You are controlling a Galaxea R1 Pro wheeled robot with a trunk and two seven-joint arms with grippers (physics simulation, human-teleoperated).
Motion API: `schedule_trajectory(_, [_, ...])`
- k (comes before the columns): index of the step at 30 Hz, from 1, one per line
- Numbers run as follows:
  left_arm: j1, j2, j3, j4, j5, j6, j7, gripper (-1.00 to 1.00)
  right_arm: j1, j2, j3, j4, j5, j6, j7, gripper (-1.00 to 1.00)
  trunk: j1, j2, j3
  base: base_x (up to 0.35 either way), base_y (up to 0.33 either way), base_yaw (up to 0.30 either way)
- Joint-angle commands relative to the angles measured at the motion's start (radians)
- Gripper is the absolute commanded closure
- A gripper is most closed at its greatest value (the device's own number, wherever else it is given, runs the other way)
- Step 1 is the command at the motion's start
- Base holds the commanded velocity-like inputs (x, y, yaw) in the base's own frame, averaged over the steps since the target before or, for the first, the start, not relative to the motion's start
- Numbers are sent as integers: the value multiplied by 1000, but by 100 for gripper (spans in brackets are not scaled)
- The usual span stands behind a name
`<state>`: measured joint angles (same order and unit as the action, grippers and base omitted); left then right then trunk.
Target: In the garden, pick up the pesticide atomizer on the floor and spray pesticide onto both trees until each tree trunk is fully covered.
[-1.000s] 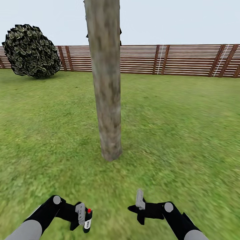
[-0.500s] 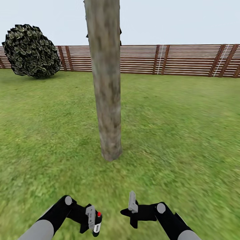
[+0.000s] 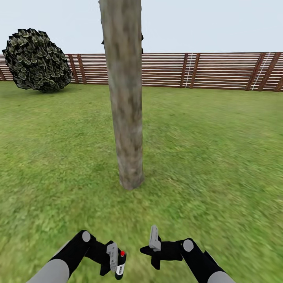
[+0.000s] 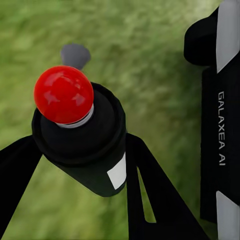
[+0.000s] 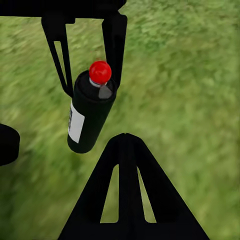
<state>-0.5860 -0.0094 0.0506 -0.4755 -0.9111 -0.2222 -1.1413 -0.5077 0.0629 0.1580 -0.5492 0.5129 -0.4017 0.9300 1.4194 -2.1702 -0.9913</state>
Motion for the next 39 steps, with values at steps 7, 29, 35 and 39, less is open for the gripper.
schedule_trajectory(7, [0,-33,0,0,-1,0,0,100,0,0,0,0,-1,0,0,100,0,0,0,0,0,0])
schedule_trajectory(29, [0,-78,2,-8,7,3,4,100,0,0,0,-2,-1,0,0,100,0,0,0,0,0,0])
schedule_trajectory(35, [0,-85,3,-17,10,3,1,100,0,0,0,-2,-2,0,0,100,0,0,0,0,0,0])
schedule_trajectory(39, [0,-91,3,-17,11,2,0,100,0,0,0,-2,-2,0,0,100,0,0,0,0,0,0])
